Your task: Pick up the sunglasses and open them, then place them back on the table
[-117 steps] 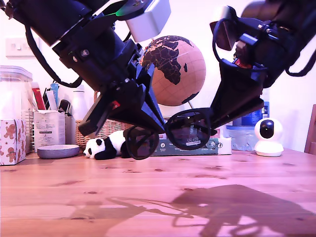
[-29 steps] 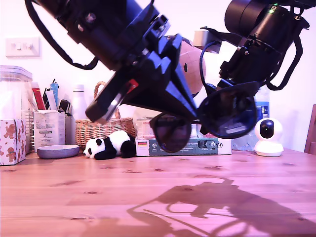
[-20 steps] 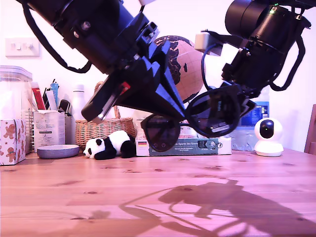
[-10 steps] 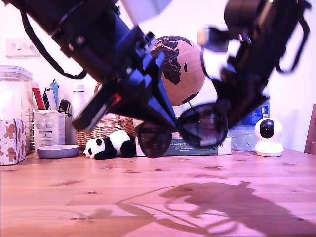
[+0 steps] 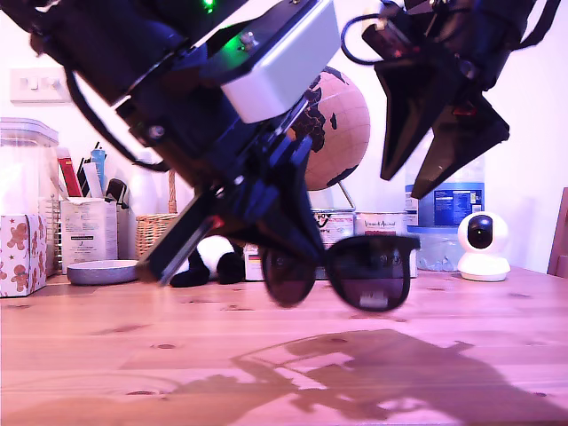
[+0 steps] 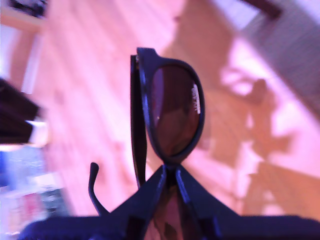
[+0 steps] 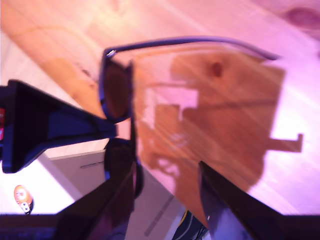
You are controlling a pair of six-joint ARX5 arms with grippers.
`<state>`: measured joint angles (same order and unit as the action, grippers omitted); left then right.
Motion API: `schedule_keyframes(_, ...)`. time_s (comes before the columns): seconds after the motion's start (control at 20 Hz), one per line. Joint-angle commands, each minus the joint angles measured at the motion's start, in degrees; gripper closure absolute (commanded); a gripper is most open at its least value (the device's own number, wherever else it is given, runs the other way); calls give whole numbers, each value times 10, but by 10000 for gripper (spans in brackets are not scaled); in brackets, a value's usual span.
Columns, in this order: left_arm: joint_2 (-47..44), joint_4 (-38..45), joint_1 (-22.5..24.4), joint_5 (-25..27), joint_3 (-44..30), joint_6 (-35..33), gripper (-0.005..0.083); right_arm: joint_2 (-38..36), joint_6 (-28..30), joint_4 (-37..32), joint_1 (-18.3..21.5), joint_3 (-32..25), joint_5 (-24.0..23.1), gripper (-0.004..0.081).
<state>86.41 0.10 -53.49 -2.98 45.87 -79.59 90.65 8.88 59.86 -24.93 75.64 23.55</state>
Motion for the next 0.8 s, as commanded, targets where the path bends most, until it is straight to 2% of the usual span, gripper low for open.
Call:
schedule_keyframes(0.0, 12, 10, 2, 0, -3, -14, 794, 14, -2, 0, -9, -2, 3, 420)
schedule_keyframes(0.4, 14, 18, 1, 2, -3, -34, 794, 71, -5, -15, -33, -2, 1, 420)
schedule_keyframes(0.75, 14, 15, 1, -10, -3, -33, 794, 73, 1, -29, -51, -2, -1, 420)
